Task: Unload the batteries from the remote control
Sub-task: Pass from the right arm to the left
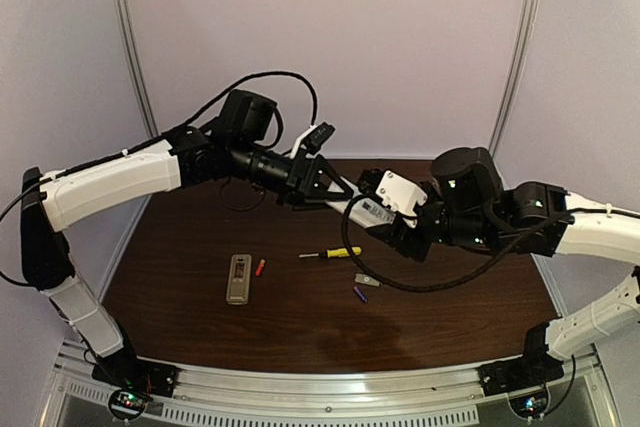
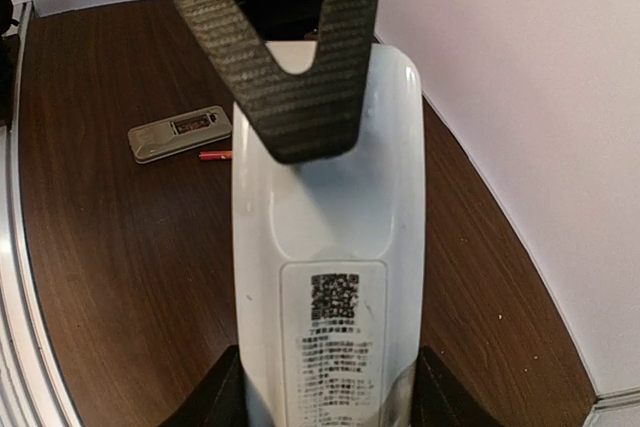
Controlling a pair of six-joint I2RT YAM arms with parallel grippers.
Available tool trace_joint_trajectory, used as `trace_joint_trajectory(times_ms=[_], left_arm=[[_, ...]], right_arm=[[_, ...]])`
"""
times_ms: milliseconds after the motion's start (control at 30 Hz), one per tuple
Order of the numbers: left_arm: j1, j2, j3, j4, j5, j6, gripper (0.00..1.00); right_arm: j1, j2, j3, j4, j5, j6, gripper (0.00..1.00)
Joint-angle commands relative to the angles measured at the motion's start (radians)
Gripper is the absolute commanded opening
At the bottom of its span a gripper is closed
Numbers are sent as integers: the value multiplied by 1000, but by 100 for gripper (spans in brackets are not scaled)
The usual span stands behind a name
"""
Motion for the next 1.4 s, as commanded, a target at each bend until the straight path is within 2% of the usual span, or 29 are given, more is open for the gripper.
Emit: trace_joint_trajectory(times_ms=[0,533,1267,1367], left_arm=[[2,20,34,71,53,-32,51],[0,35,23,122,89,-70,40],[-5,43,-12,163,65,-95,31],[-8,42,-13,163,59,-91,26]], right_arm=[[-2,8,37,35,36,-33,0],[3,7,47,48,41,-15,0],[22,6,59,52,39,10,0],[23,6,59,50,43,9,0]])
